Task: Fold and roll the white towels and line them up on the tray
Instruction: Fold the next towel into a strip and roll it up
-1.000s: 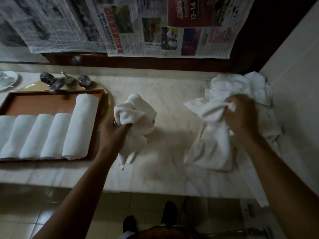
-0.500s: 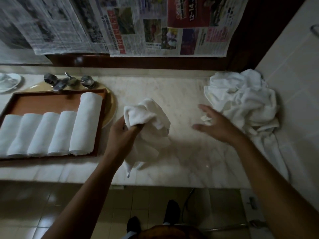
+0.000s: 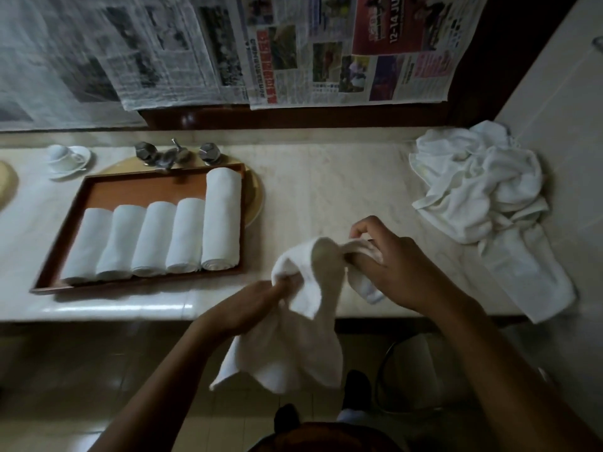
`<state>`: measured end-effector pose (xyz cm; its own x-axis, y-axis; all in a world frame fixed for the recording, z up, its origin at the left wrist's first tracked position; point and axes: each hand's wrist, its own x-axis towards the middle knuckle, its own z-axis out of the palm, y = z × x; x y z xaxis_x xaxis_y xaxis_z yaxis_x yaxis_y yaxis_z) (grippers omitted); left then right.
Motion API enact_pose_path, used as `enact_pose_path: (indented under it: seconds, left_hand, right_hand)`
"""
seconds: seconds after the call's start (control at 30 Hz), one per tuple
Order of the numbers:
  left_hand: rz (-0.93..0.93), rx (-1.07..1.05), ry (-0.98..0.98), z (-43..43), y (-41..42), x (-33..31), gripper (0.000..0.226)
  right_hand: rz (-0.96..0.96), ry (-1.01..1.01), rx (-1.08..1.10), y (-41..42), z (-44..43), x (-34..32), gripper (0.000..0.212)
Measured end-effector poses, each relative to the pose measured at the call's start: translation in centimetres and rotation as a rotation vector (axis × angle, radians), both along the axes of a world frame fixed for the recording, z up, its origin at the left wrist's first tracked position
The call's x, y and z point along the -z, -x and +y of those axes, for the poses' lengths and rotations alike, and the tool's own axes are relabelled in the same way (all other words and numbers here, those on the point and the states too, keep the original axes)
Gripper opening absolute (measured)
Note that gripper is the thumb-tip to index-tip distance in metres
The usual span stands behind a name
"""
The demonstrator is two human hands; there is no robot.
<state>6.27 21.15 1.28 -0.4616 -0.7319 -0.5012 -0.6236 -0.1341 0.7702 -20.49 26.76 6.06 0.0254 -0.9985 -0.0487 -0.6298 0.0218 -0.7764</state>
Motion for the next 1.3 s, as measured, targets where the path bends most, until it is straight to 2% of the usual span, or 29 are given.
enact_pose_path:
  seconds: [0.03, 0.1, 0.17, 0.23, 0.3, 0.33, 0.43, 0.47, 0.57, 0.7, 0.73, 0.83, 0.93, 1.1, 1.2, 1.27, 1.3]
  left_hand:
    - [-0.089, 0.076, 0.049, 0.0, -1.0, 0.5, 0.058]
    - [-0.222, 0.086, 0.214, -0.6, -2.7, 0.8, 0.050]
    - [-0.135, 0.048, 0.309, -1.3, -3.4, 0.3, 0.046]
    - [0.061, 0.119, 0.301, -0.9, -2.8, -0.9, 0.058]
    - [0.138, 0.216, 0.339, 0.6, -1.1, -1.8, 0.065]
    - [0.139, 0.234, 0.413, 1.3, -0.2, -1.5, 0.059]
    - [0.096, 0.163, 0.683, 1.1, 0.9, 0.2, 0.019]
    - [0.072, 0.142, 0.720, 0.6, 0.6, 0.7, 0.015]
    - [0.049, 0.096, 0.677, -0.9, -0.9, 0.2, 0.010]
    - [0.073, 0.096, 0.686, -2.4, -2.5, -1.4, 0.010]
    - [0.049, 0.123, 0.678, -2.9, -2.7, -1.4, 0.009]
    - [-0.151, 0.307, 0.592, -4.3, -2.9, -0.8, 0.010]
    - [-0.274, 0.405, 0.529, -5.3, -3.8, 0.2, 0.014]
    - [-0.215, 0.160, 0.644, -7.8, -5.2, -0.1, 0.016]
    - [-0.157, -0.039, 0.756, -7.1, -2.8, -0.4, 0.011]
    - [-0.108, -0.150, 0.806, -5.5, -0.5, -0.6, 0.029]
    - [-0.057, -0.138, 0.790, -4.4, 0.8, -0.7, 0.038]
  right_hand:
    - [0.032, 0.001, 0.008, -0.5, 0.6, -0.5, 0.013]
    - [0.118, 0.007, 0.018, -1.6, 1.4, -0.8, 0.013]
    - [0.131, 0.005, 0.033, -3.0, 1.7, -0.5, 0.013]
    - [0.118, 0.011, 0.036, -4.2, 1.7, -0.1, 0.015]
    - [0.114, 0.016, 0.018, -5.4, 1.6, 0.0, 0.018]
    - [0.104, 0.025, 0.009, -5.9, 1.6, -0.1, 0.021]
    - [0.077, 0.051, 0.001, -6.0, 1.5, -0.7, 0.023]
    - [0.075, 0.060, 0.006, -5.5, 1.4, -0.9, 0.020]
    - [0.077, 0.053, 0.018, -2.9, 1.3, -1.4, 0.005]
    - [0.029, 0.026, 0.069, 0.4, 1.3, -0.6, 0.026]
    - [-0.018, 0.015, 0.066, 1.1, 1.2, -0.2, 0.025]
    - [-0.154, 0.019, 0.109, 3.2, 1.0, 0.5, 0.022]
    - [-0.114, 0.033, 0.187, 5.8, 0.8, 1.1, 0.018]
    - [-0.075, 0.056, 0.315, 7.9, 1.0, 2.1, 0.009]
    - [-0.154, 0.081, 0.359, 7.2, 0.6, 1.4, 0.022]
    - [-0.240, 0.068, 0.403, 6.2, 0.0, 0.4, 0.015]
    - [-0.283, 0.065, 0.414, 5.4, -0.3, -0.2, 0.012]
